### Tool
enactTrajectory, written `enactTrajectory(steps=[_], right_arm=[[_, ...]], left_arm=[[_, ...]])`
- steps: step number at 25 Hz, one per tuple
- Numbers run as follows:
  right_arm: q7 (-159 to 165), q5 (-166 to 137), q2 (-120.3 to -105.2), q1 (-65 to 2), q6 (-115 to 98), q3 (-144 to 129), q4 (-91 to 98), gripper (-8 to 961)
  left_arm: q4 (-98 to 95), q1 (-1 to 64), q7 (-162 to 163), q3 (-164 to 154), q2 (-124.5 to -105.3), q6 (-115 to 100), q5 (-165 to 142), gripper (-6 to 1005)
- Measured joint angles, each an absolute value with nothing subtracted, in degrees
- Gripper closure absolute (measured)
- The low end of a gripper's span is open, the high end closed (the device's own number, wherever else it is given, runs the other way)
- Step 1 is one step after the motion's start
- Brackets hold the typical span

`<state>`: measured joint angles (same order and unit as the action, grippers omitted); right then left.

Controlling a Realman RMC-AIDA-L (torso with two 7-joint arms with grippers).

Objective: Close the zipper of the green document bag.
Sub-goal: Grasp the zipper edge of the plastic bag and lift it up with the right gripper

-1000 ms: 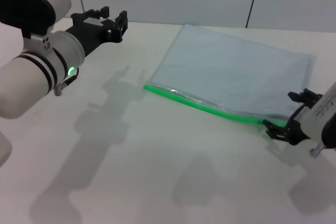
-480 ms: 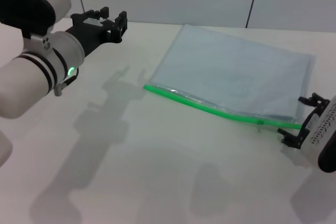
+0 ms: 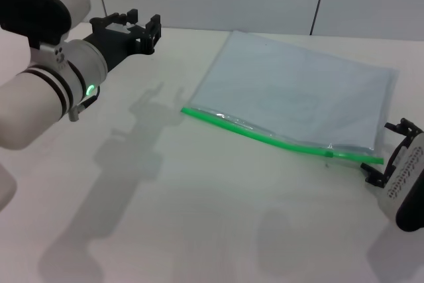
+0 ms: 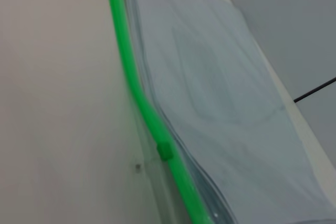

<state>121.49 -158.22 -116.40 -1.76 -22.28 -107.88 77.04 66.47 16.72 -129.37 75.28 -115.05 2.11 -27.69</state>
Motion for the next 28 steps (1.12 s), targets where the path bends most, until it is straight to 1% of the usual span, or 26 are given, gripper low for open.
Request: enactTrajectory(steps=[6, 13, 17, 23, 28], right_arm=[[121.15, -158.72, -116.38, -1.59, -21.7, -109.29, 77.12, 74], [121.43, -161.51, -116.64, -1.69, -12.57, -110.47, 73.42, 78], [121.14, -161.73, -116.71, -2.67, -8.4, -111.14, 70.53, 93], [121.04, -163.4, -116.67, -5.41, -8.11, -111.35, 66.45, 116], [120.81, -164.56, -116.67, -6.53, -7.89, -111.38, 65.71, 232]], left_arm=[[66.01, 16.76, -129.37, 75.61, -115.09, 2.1, -27.69, 585], [65.68, 16.81, -129.37, 76.02, -115.49, 2.11, -27.69, 585], [65.64, 17.0, -129.37, 76.03, -115.49, 2.11, -27.69, 585], [65.64, 17.05, -129.37, 76.03, -115.49, 2.11, -27.69, 585], [65.64, 17.05, -129.37, 76.03, -115.5, 2.11, -27.69, 586]])
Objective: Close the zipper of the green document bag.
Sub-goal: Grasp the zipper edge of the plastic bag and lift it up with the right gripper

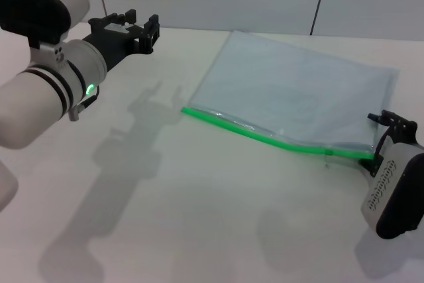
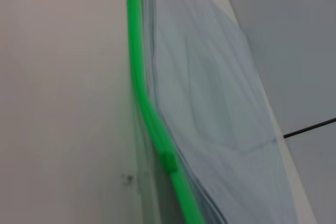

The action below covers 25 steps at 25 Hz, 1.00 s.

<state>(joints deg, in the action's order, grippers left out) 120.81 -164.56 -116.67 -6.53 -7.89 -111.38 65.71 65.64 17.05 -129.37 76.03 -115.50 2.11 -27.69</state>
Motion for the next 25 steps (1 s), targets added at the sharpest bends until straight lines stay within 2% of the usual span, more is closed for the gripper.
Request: enactTrajectory(steps=[19, 25], right_arm=[[124.38, -163.95, -116.61, -5.95, -8.24, -111.98, 69.93, 757], [126.02, -162.5, -116.35, -2.46, -13.3, -111.51, 79.55, 807]], left_arm=[[65.66, 17.08, -129.37, 75.76, -115.25, 2.11, -27.73, 586], [67.08, 16.7, -129.32, 74.87, -114.94, 2.11, -28.05, 586]])
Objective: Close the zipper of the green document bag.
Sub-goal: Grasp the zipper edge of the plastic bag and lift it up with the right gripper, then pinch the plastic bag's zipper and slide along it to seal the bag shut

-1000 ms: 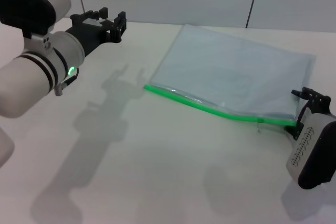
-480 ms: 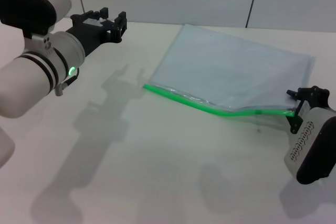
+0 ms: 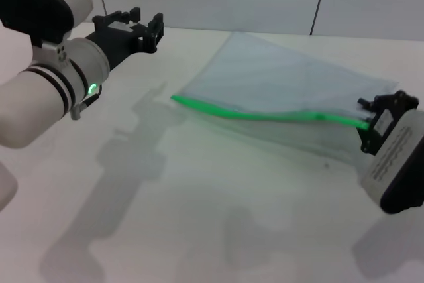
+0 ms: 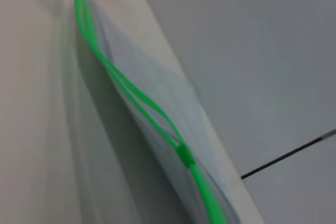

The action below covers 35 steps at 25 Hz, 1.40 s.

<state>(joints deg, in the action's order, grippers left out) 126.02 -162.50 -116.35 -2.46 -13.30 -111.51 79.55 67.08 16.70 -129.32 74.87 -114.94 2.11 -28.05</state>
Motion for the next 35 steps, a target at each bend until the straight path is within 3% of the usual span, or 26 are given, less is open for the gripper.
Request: enactTrajectory(steps=[4, 15, 28, 35], right_arm=[[125.79, -159.48, -116.14, -0.71, -19.06, -110.01, 86.45, 830], [125.59, -146.4, -116.01, -0.7, -29.01, -104.0, 93.97, 856], [125.51, -138.31, -116.02, -1.24, -33.72, -100.31, 95.61, 876], [125.5, -138.23, -116.0, -2.15, -33.78, -98.89, 94.05, 883]], left_arm=[[69.51, 16.13, -129.47, 73.07, -114.34, 1.63, -28.23, 586], [79.71, 18.24, -132.55, 61.48, -109.12, 2.56, -33.68, 586], [80.76, 20.1, -132.67, 56.62, -109.01, 4.02, -39.13, 586], [83.86, 20.78, -132.45, 52.56, -106.44, 4.64, -39.76, 586]])
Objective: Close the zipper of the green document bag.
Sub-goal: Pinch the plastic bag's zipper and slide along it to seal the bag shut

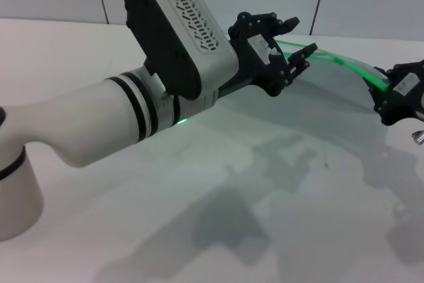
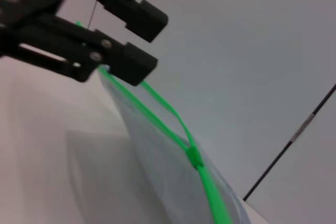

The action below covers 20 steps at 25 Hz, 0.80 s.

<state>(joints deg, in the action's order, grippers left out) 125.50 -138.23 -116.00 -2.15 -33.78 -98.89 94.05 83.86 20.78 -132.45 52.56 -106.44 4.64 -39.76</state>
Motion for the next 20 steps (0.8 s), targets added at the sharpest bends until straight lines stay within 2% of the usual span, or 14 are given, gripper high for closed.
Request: enactTrajectory(steps=[5, 10, 13, 17, 20], right_arm=[[125.5, -138.19, -116.01, -2.79, -33.75, -98.78, 92.65, 883], [125.5, -138.16, -116.01, -3.65, -33.69, -98.72, 91.48, 882], [125.5, -137.75, -116.02, -3.98, -33.54, -98.7, 91.32, 882], [125.39, -136.73, -116.02, -4.24, -33.23, -98.7, 90.94, 884], [125.26, -136.73, -116.02, -4.64, -33.16, -98.7, 90.58, 888]], left_arm=[[84.9, 20.84, -132.28, 52.22, -104.72, 6.44, -39.8, 587], [85.07, 21.16, -131.88, 53.13, -104.15, 8.87, -39.82, 587], [83.71, 21.21, -130.75, 55.95, -104.63, 13.19, -39.37, 588], [78.11, 21.29, -126.21, 63.94, -106.95, 26.96, -39.67, 588], [73.77, 22.56, -121.53, 68.18, -107.9, 33.71, -40.93, 589]])
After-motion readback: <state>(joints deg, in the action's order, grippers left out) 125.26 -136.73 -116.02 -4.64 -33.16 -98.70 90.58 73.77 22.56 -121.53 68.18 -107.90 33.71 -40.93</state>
